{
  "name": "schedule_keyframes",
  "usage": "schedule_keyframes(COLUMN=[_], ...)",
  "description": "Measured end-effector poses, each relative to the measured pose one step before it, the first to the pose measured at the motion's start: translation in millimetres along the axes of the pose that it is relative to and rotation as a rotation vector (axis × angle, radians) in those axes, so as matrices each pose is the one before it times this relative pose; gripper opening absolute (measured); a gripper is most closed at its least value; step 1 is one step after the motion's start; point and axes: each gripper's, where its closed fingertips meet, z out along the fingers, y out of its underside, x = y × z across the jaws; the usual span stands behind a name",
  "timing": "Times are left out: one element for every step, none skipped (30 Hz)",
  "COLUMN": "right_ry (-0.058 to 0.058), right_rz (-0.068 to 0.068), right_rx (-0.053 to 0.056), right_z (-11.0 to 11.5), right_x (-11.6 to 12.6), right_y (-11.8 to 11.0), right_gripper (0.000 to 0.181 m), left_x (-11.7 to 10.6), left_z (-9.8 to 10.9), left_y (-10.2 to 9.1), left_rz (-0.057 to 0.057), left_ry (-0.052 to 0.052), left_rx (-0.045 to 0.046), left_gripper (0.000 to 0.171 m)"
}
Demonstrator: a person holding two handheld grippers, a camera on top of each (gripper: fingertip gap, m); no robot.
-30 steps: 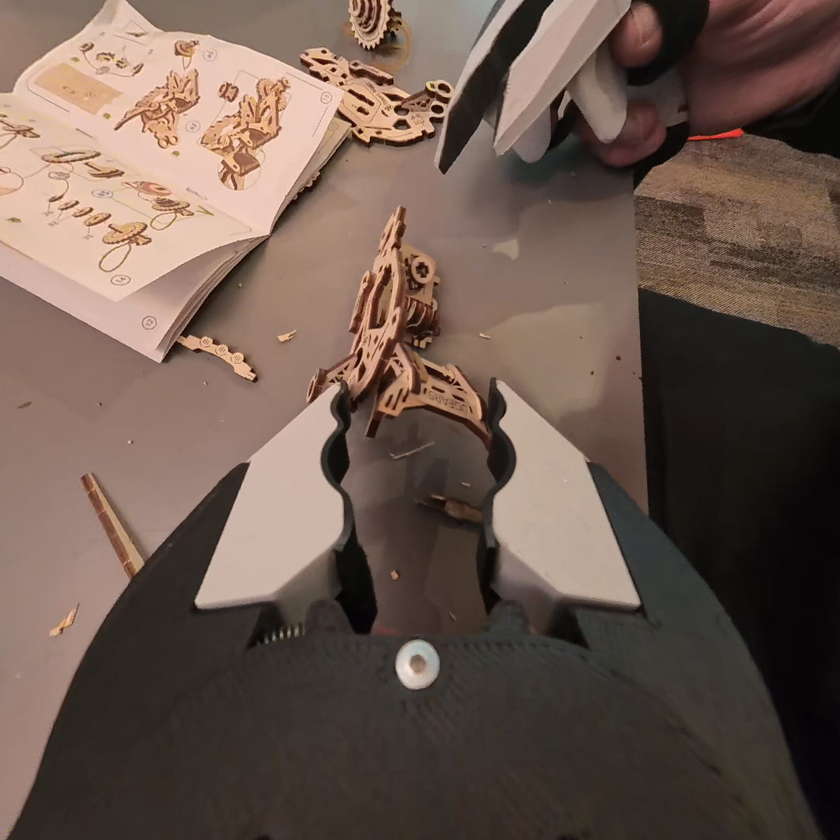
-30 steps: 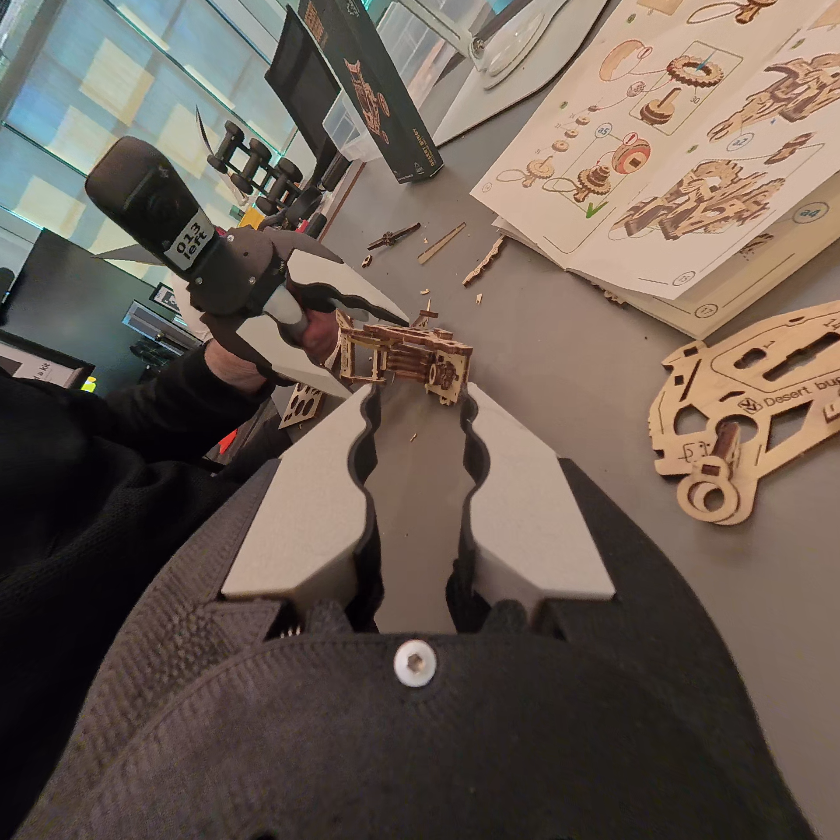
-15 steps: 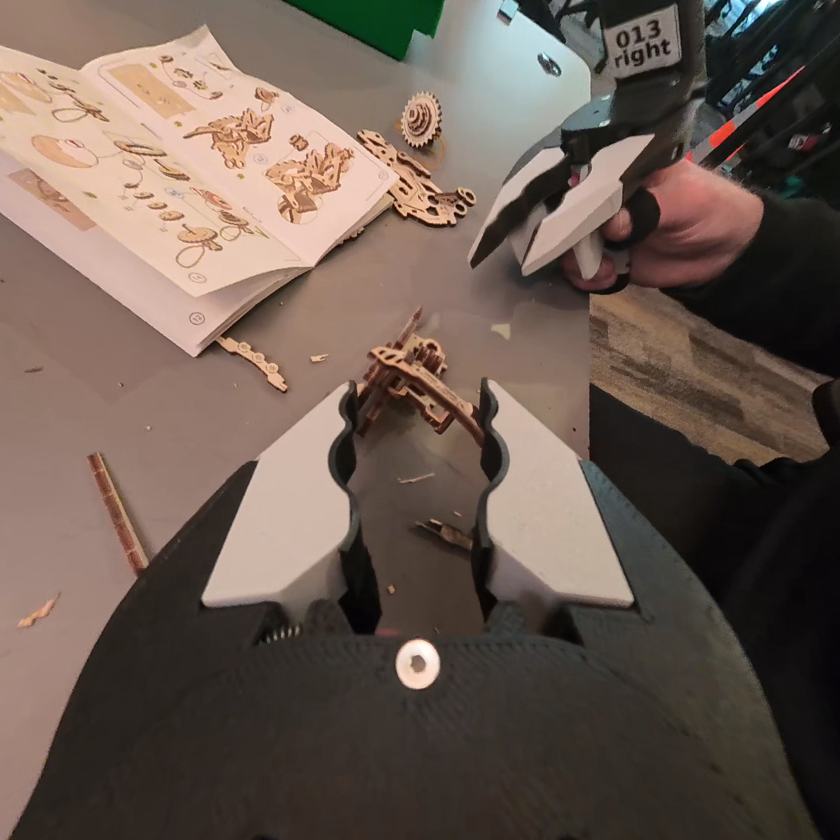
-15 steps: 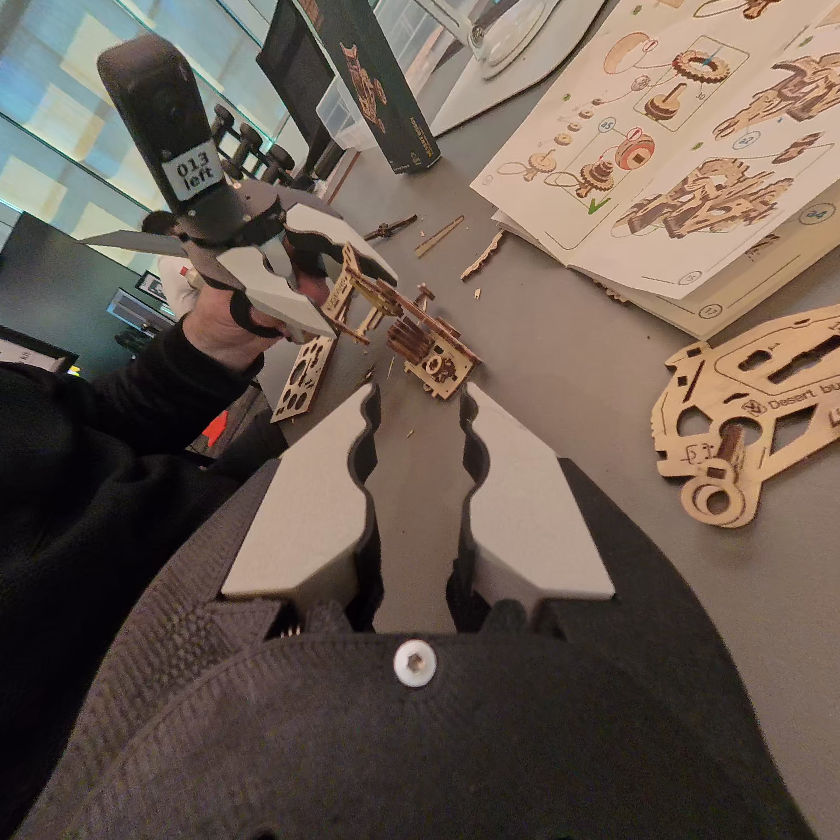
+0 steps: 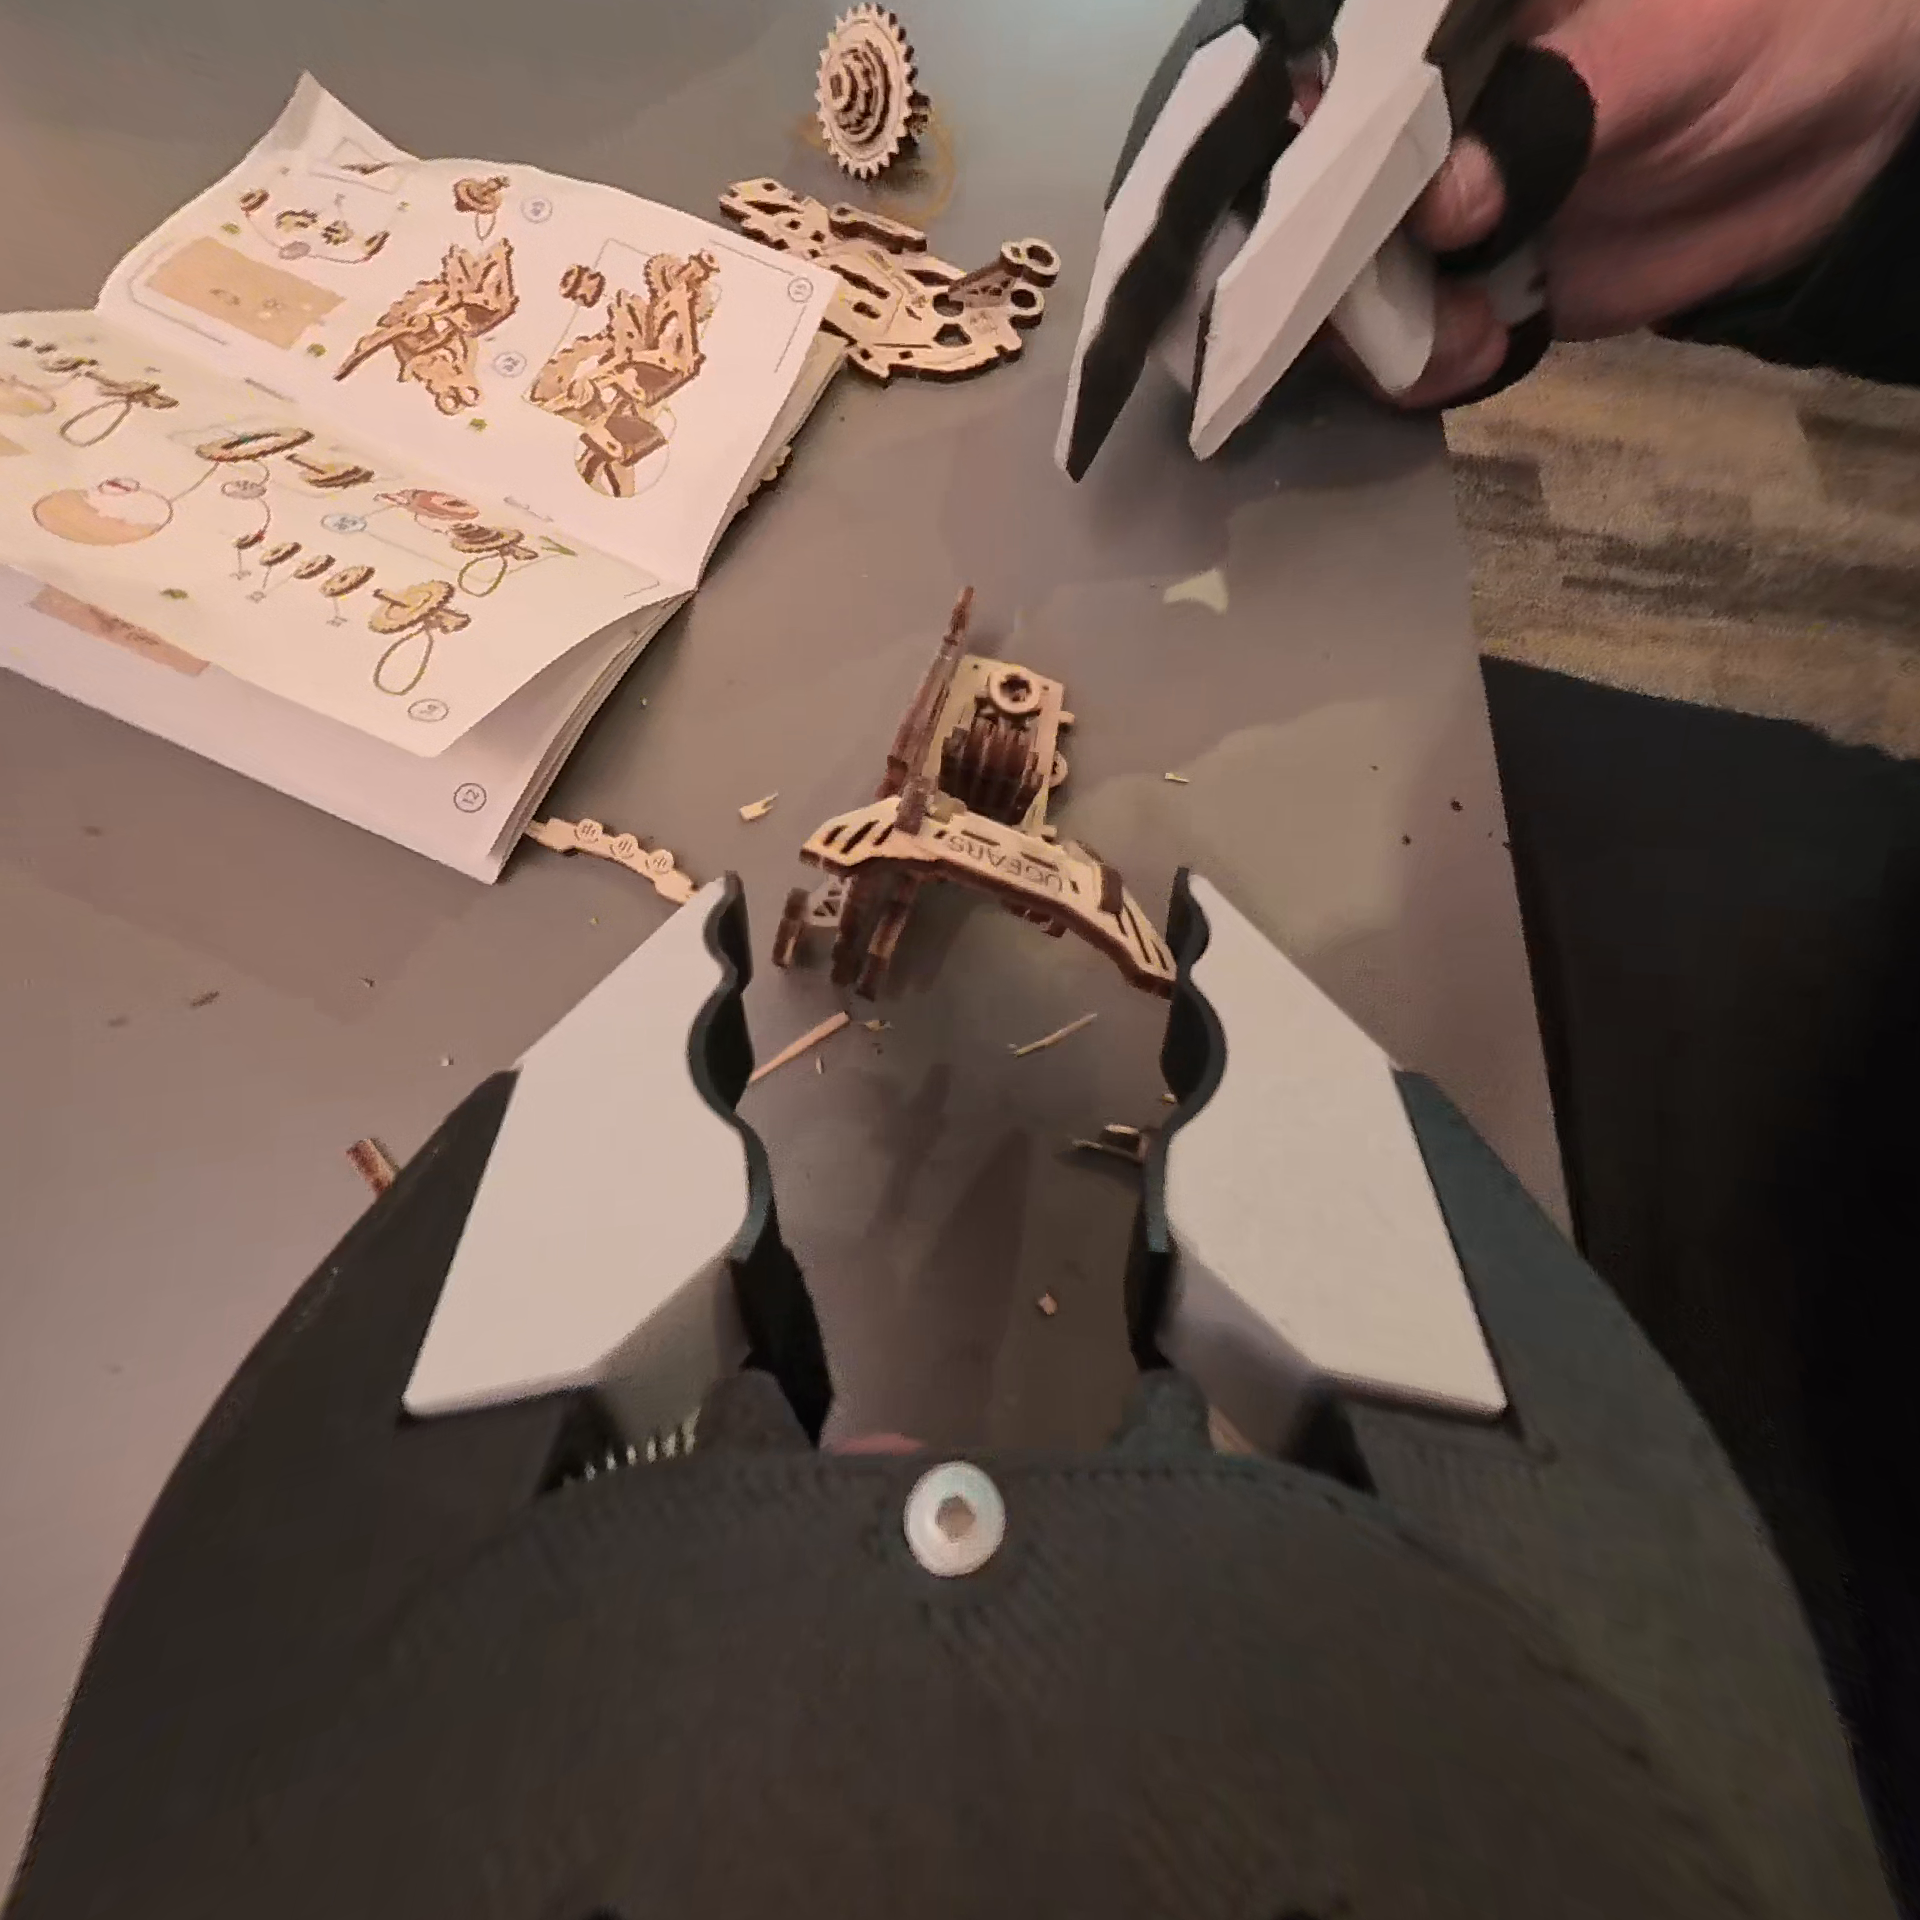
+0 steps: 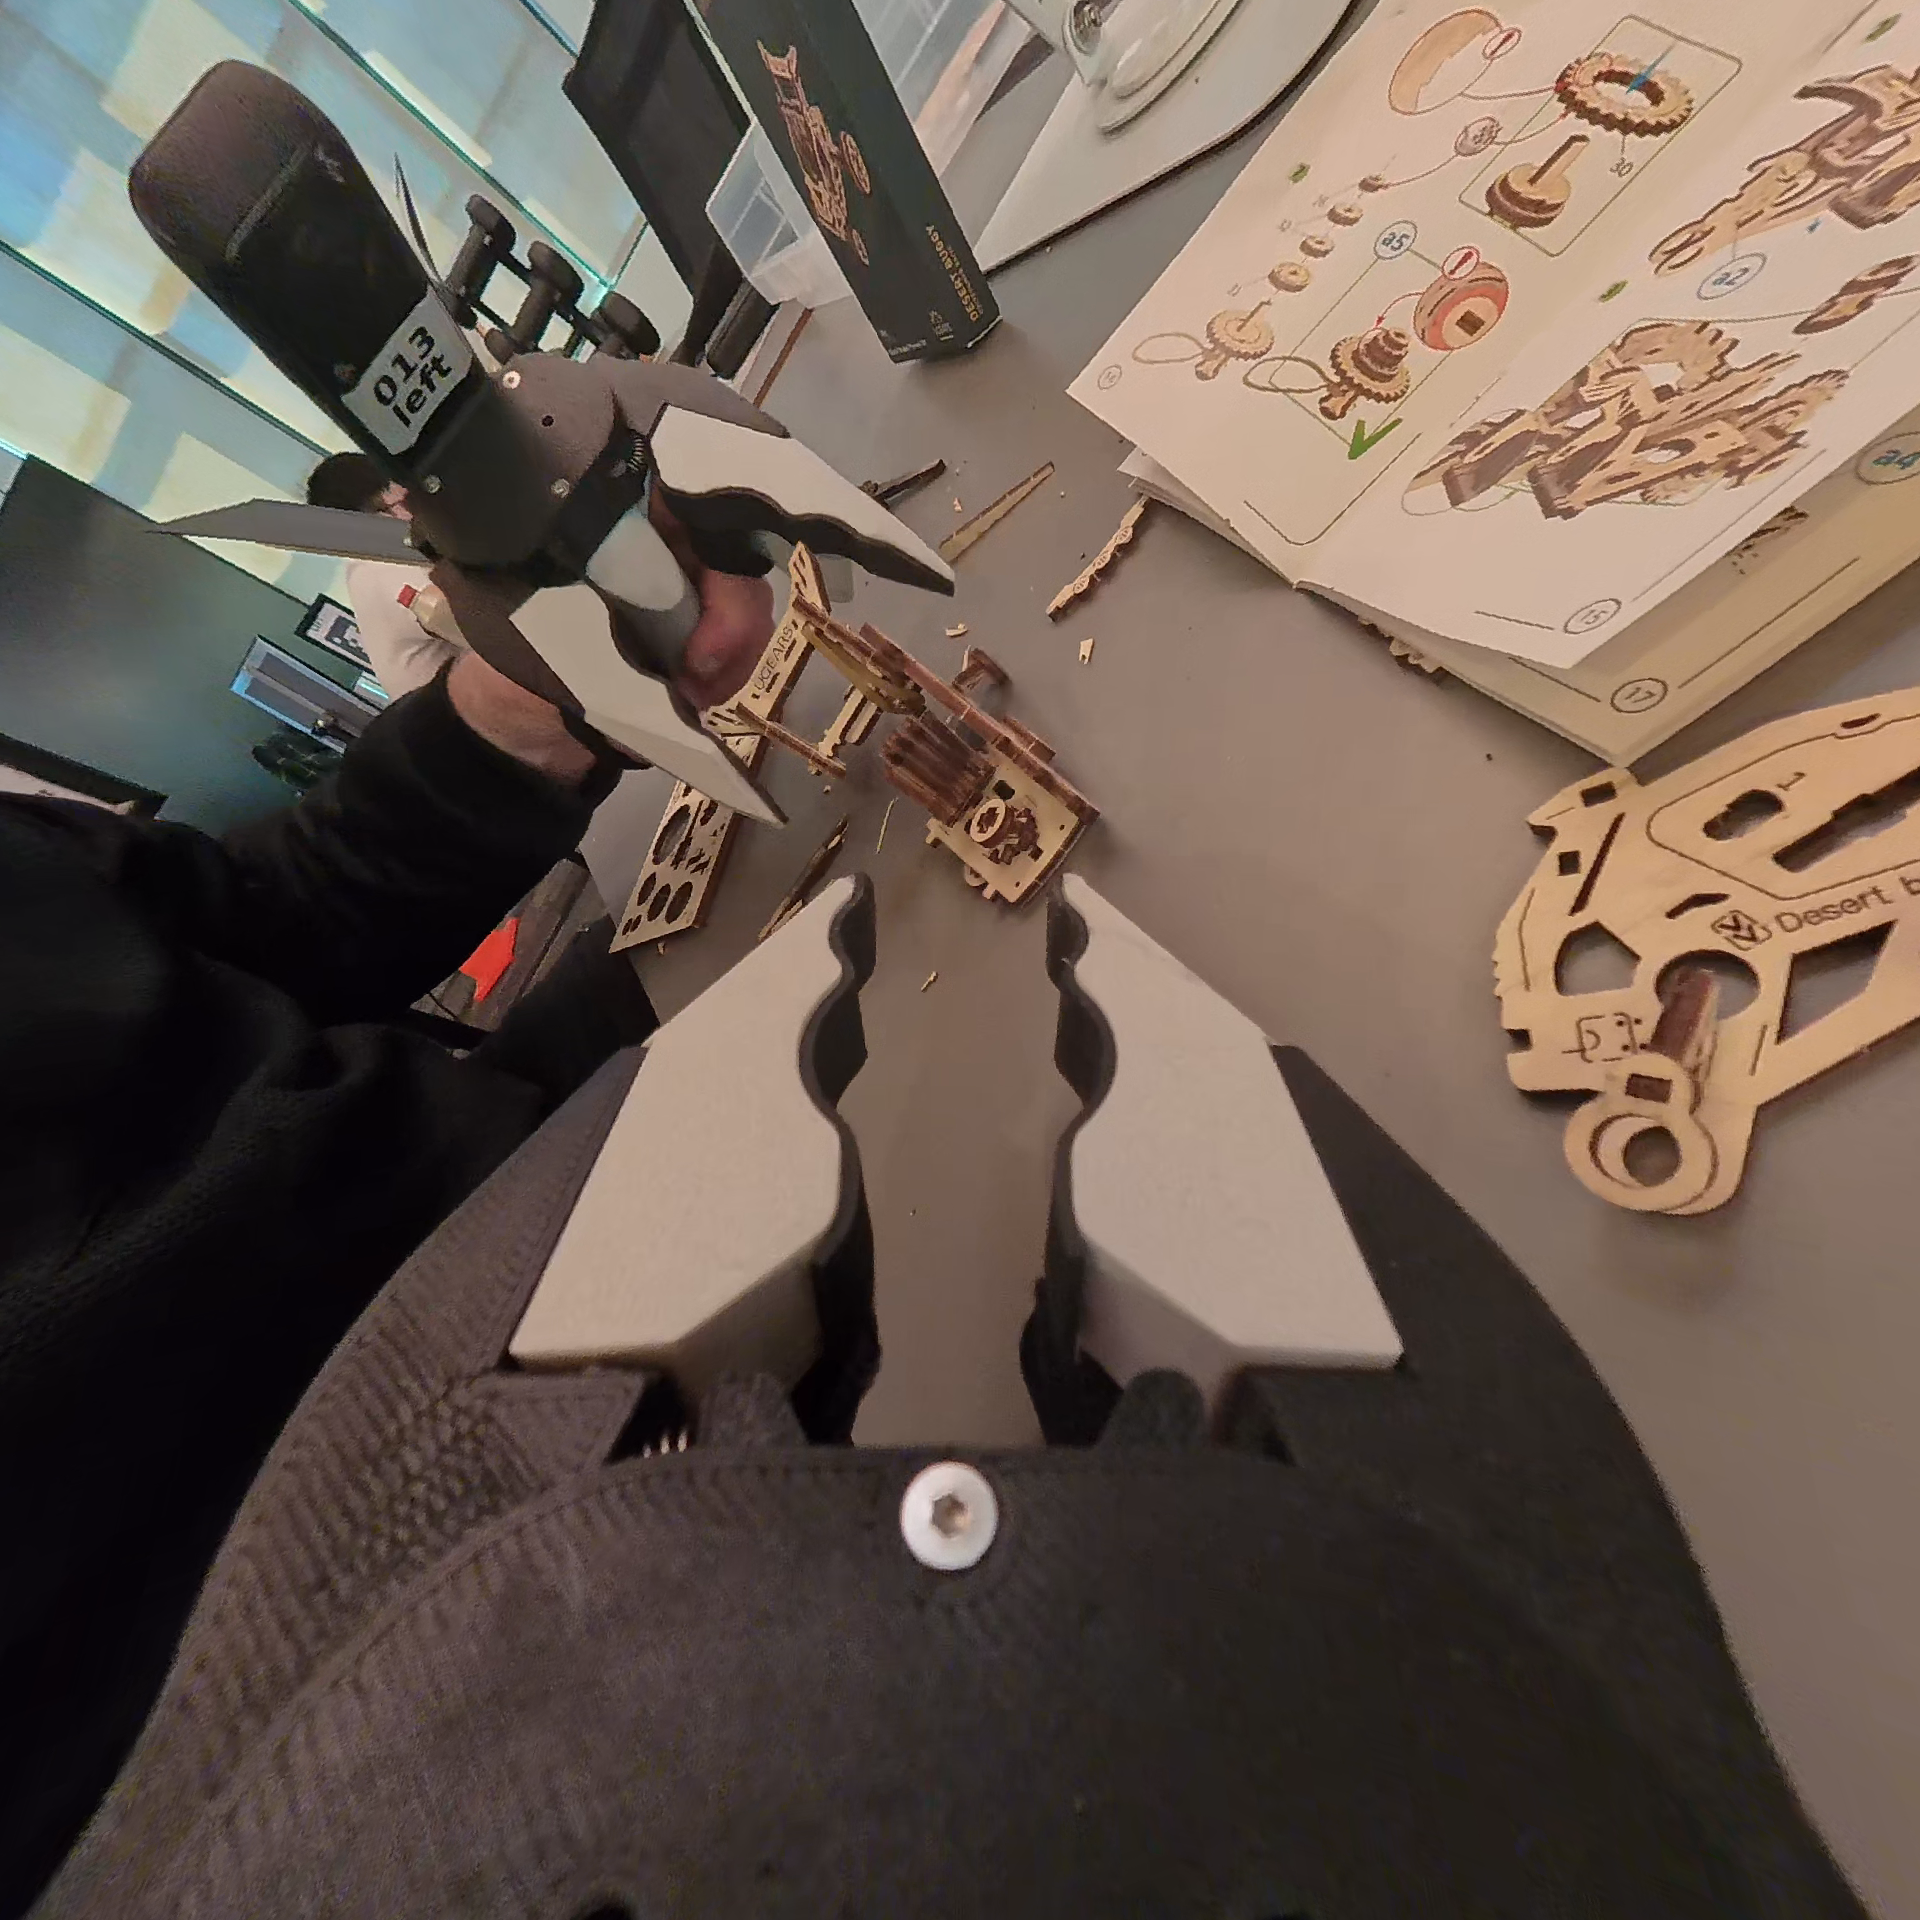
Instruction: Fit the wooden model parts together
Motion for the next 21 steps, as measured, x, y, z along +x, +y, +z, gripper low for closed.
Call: schedule_keyframes(right_ry=[-0.0025, -0.0024, -0.0015, -0.0011, -0.0009, -0.0010, -0.0008, -0.0012, -0.0023, -0.0022, -0.0018, -0.0015, -0.0014, -0.0007, -0.0014, -0.0012, -0.0016, -0.0007, -0.0017, -0.0007, 0.0007], right_rz=[0.0007, -0.0002, -0.0010, -0.0012, -0.0010, -0.0010, -0.0009, -0.0006, -0.0001, 0.0001, -0.0001, -0.0008, -0.0008, 0.0007, 0.0013, 0.0011, 0.0007, 0.0016, 0.0011, 0.0013, 0.0025], right_rx=[-0.0012, -0.0010, -0.0004, 0.0001, -0.0002, -0.0006, -0.0002, 0.0001, 0.0002, 0.0009, 0.0014, 0.0012, 0.0009, 0.0000, -0.0007, -0.0006, 0.0001, 0.0007, 0.0014, 0.0014, 0.0008], right_z=[0.10, 0.06, 0.12, -0.04, 0.07, 0.11, 0.17, 0.02, -0.03, -0.04, -0.10, -0.05, -0.09, 0.09, 0.05, 0.13, 0.02, -0.12, -0.10, -0.16, -0.02], right_x=[-0.18, -0.24, -0.26, -0.20, -0.22, -0.19, -0.10, -0.23, -0.19, -0.22, -0.27, -0.14, -0.29, -0.04, -0.01, -0.02, -0.10, 0.10, -0.07, 0.01, 0.35], right_y=[0.16, 0.30, 0.12, 0.16, 0.16, 0.14, 0.15, 0.08, 0.00, -0.02, -0.08, -0.13, -0.05, 0.00, 0.06, 0.08, -0.05, -0.06, -0.22, -0.15, -0.08], right_gripper=[0.030, 0.030, 0.030, 0.029, 0.029, 0.029, 0.029, 0.029, 0.028, 0.028, 0.028, 0.028, 0.028, 0.028, 0.028, 0.028, 0.028, 0.028, 0.028, 0.028, 0.028], left_x=[0.54, -0.24, -0.73, 0.69, 1.19, -0.13, -0.39, 0.29, 0.01, -0.72, -0.48, -0.29, -0.19, -0.13, 0.24, 0.08, -0.10, 0.03, 1.16, 2.44, 2.34], left_z=[1.96, 2.07, 1.91, 1.32, 0.96, 0.64, 0.40, 0.34, 0.00, -0.41, -0.55, -0.85, -1.22, -1.00, -0.54, -0.29, -0.29, -0.37, -0.68, -1.04, -1.63], left_y=[0.42, 1.44, 1.33, 0.53, -0.14, -0.80, -0.84, -0.64, -0.62, -1.05, -1.15, -1.12, -1.76, -1.21, -0.24, 0.61, -0.17, -0.18, 0.12, -0.05, -0.94], left_rz=[0.0108, 0.0071, 0.0075, 0.0072, 0.0064, 0.0037, 0.0008, 0.0026, 0.0034, 0.0011, -0.0012, -0.0016, -0.0011, -0.0051, -0.0077, -0.0071, -0.0037, -0.0012, 0.0035, 0.0078, 0.0061], left_ry=[0.0155, 0.0117, 0.0073, 0.0126, 0.0130, 0.0037, 0.0020, 0.0055, 0.0021, -0.0025, 0.0004, 0.0021, 0.0030, 0.0040, 0.0069, 0.0059, 0.0031, 0.0037, 0.0107, 0.0187, 0.0187], left_rx=[-0.00321, -0.01013, -0.00859, -0.00404, 0.00082, 0.00557, 0.00643, 0.00529, 0.00586, 0.00840, 0.01024, 0.01089, 0.01543, 0.01188, 0.00463, -0.00011, 0.00532, 0.00516, 0.00263, 0.00275, 0.00552], left_gripper=[0.077, 0.076, 0.073, 0.068, 0.065, 0.065, 0.064, 0.064, 0.064, 0.063, 0.062, 0.060, 0.057, 0.056, 0.056, 0.056, 0.056, 0.056, 0.056, 0.057, 0.062])
